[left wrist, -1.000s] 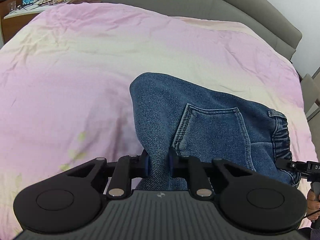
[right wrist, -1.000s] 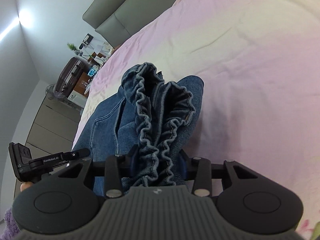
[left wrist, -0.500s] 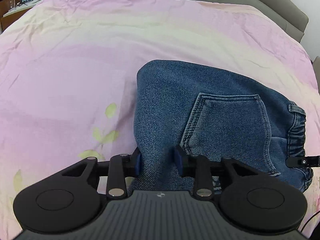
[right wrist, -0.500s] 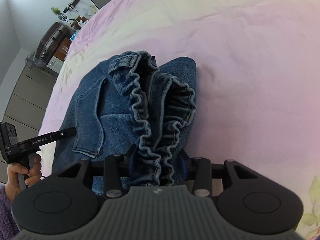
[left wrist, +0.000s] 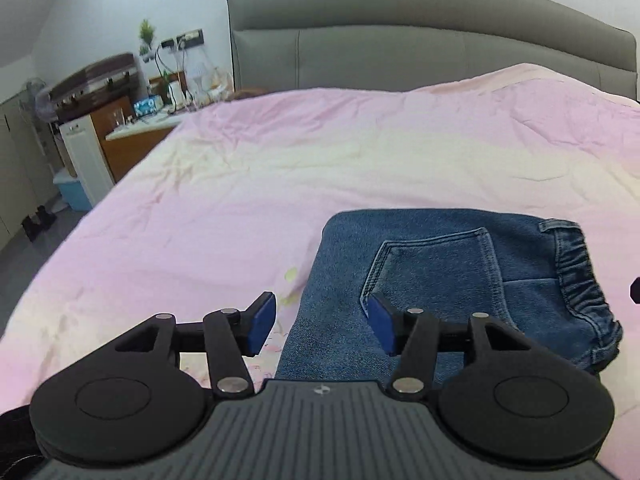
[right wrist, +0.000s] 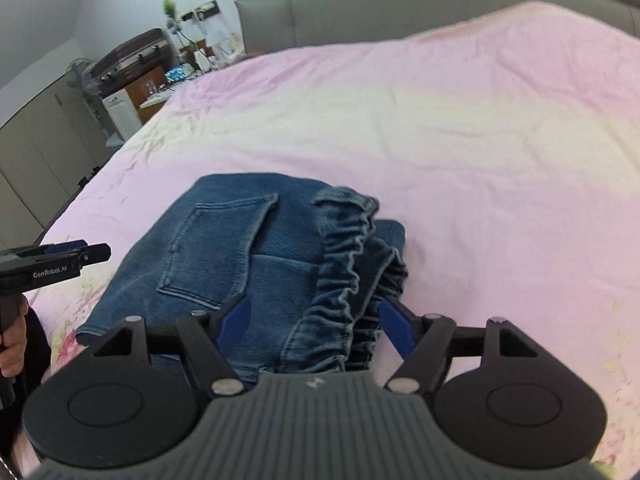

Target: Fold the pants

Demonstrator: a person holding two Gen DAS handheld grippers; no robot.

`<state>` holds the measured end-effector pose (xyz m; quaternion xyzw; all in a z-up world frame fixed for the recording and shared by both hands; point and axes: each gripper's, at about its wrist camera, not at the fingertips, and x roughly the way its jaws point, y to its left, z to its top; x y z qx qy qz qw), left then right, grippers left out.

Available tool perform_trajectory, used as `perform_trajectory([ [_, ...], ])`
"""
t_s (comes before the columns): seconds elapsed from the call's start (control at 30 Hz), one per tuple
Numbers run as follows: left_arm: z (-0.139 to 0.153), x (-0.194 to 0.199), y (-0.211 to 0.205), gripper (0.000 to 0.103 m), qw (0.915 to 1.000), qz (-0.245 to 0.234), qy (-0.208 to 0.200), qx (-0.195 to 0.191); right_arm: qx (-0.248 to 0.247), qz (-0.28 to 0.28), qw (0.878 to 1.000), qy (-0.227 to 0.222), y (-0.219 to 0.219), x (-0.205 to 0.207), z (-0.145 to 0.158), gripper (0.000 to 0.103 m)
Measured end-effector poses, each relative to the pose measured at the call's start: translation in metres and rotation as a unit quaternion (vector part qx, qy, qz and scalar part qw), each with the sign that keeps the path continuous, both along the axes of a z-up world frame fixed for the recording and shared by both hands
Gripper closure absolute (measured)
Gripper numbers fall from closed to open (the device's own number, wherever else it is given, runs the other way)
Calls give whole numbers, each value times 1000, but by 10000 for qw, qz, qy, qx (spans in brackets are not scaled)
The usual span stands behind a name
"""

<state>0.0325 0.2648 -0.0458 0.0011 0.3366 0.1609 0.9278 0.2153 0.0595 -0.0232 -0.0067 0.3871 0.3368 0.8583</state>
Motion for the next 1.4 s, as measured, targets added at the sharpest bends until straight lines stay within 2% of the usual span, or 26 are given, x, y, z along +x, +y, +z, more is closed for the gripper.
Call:
perform_trajectory([
  [0.13,29,-26,-34,31,9991,-278,-288,160,284,243,9962,-789,-24,-59,40,22],
  [0.23,42,-47,-58,29,9977,-451,-472,156,372,437,9902,-1270,-29,-98,62,22],
  [0.33,49,-69,-78,28,9964,-565,-620,133,380,460,9831,-1733,-34,-133,76,15],
  [0.43,52,-90,-94,16,9951,-580,-770,207,310,403,9792,-1963,-38,-160,81,14],
  [0.53,47,-103,-104,15,9955,-409,-808,266,285,232,9807,-1921,-44,-179,76,12],
  [0.67,33,-112,-109,15,9964,-264,-789,158,353,102,9860,-1625,-53,-194,58,10],
  [0.83,5,-113,-112,15,9987,-27,-512,-73,155,-57,9911,-1319,-55,-199,24,10],
  [1.0,-18,-112,-113,15,9990,101,-120,-419,-5,-162,9929,-1182,-55,-196,3,10],
  [1.27,-27,-111,-106,15,9971,209,46,-733,-15,-123,9934,-1145,-56,-195,-4,8],
  [1.4,-26,-112,-107,15,9970,220,43,-737,-13,-88,9931,-1172,-56,-197,-3,8],
])
